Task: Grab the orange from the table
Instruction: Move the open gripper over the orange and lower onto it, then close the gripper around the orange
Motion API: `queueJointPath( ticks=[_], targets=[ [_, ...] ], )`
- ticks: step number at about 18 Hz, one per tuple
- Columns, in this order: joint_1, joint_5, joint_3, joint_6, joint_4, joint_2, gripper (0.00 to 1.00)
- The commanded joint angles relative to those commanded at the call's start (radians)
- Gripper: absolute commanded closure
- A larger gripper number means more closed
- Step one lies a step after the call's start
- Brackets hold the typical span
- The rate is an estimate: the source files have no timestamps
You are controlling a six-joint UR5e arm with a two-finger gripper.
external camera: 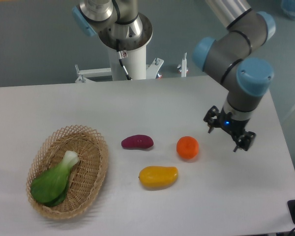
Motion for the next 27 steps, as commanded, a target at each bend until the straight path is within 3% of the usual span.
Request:
queueJointPath(
  ticks=[7,9,12,17,27],
  targets=[
    [-0.044,0.005,-0.101,-0.006,0.048,0.009,0.0],
    [-0.06,0.008,-0.114,-0.043,0.095,-0.001,0.0],
    [-0.081,0.009,-0.134,-0.075,0.114,-0.003,0.0],
    [-0.097,0.017,-0.137,-0.101,0.172,-0.031,0.0],
    [-0.141,0.162,-0.137,-0.166,0.276,-0.087,0.0]
  ],
)
